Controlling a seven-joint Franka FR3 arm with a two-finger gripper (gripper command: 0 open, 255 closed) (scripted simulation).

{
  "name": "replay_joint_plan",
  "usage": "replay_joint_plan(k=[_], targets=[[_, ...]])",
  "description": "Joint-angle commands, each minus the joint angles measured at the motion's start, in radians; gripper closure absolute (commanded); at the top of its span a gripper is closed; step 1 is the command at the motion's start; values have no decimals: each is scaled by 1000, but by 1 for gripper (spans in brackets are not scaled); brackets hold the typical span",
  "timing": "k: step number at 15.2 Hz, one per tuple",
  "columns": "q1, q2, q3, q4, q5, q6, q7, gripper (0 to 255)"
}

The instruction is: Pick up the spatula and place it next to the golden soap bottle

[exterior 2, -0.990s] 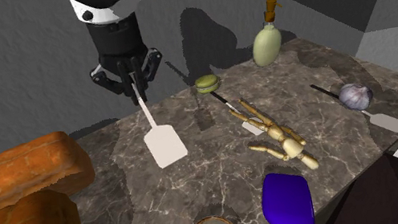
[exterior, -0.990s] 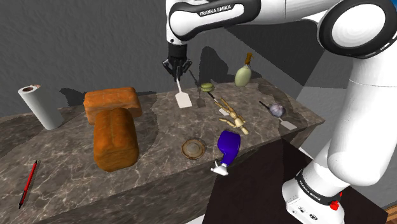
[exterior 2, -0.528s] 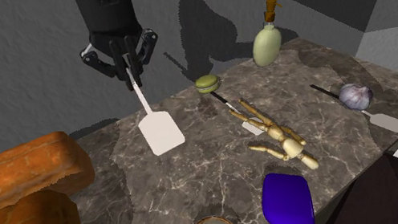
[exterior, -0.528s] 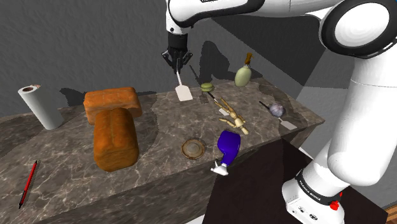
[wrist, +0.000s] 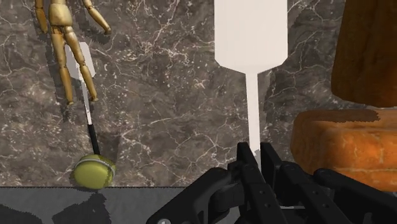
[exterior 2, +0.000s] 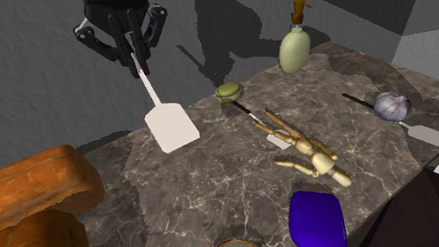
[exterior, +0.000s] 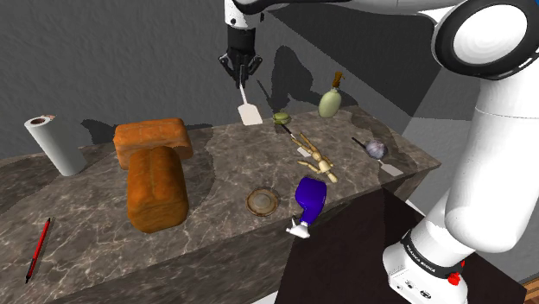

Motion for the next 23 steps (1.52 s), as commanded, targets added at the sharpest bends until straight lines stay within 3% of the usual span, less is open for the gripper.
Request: replay_joint_plan(k=[1,12,23], targets=[[-17,-18,-5,-14,8,-3,-22,255],[-193,-154,-84,-198,74,61,-271,255],[-341,-167,-181,-211,110,69,-521,255]])
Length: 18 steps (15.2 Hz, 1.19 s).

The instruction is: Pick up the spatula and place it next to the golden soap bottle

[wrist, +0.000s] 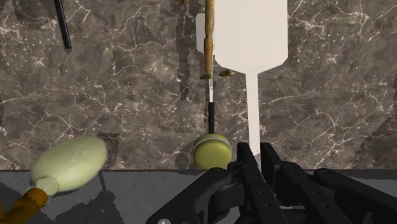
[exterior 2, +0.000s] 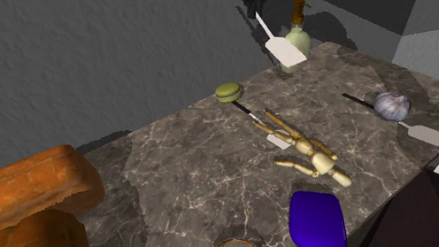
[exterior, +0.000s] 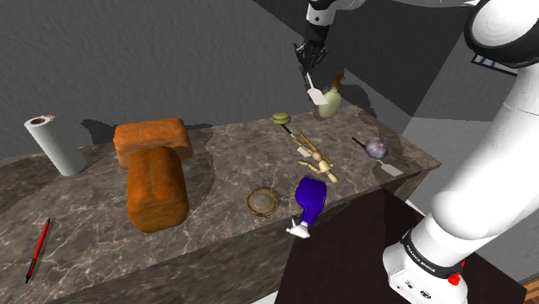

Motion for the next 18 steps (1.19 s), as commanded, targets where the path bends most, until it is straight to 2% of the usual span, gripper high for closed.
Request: replay_joint_plan(k=[1,9,15,18], targets=[[-28,2,-18,4,7,-1,-49,255],[-133,76,-83,108,28,-30,-222,255],[-218,183,-124,263,48,-80,-348,255],[-218,178,-124,215,48,-36,-349,255]])
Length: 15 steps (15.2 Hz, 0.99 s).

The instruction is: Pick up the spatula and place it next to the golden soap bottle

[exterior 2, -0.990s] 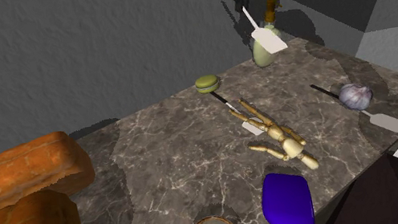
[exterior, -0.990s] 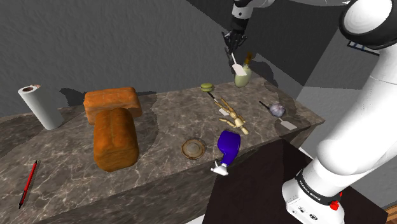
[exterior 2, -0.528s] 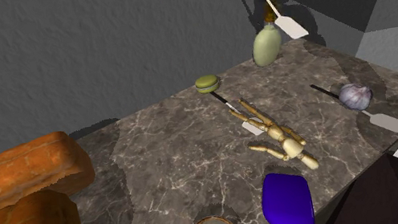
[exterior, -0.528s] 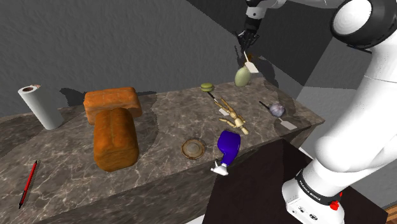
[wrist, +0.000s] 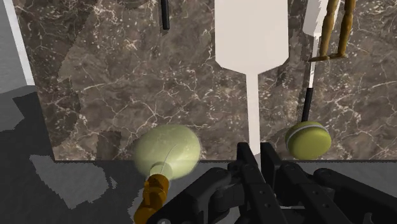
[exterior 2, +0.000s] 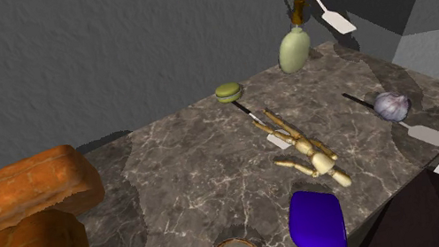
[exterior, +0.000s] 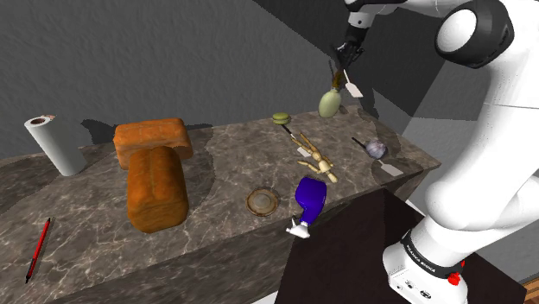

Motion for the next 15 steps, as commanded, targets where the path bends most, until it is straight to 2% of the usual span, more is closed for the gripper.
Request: replay_joint_plan(k=[1,15], targets=[[0,1,0,-26,0,27,-1,255],[0,11,0,-199,1,210,-4,255]])
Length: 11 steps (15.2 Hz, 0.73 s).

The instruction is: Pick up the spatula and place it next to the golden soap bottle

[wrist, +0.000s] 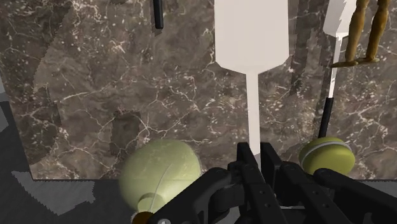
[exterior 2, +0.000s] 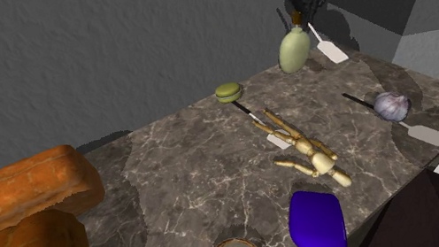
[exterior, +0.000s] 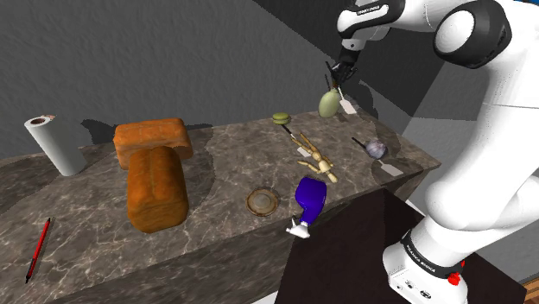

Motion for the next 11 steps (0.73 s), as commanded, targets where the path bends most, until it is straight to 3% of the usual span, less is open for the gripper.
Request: replay_joint_plan(k=[1,11], targets=[[0,3,0,-22,0,26,0,255],[0,39,1,-106,1,145,-2,255]])
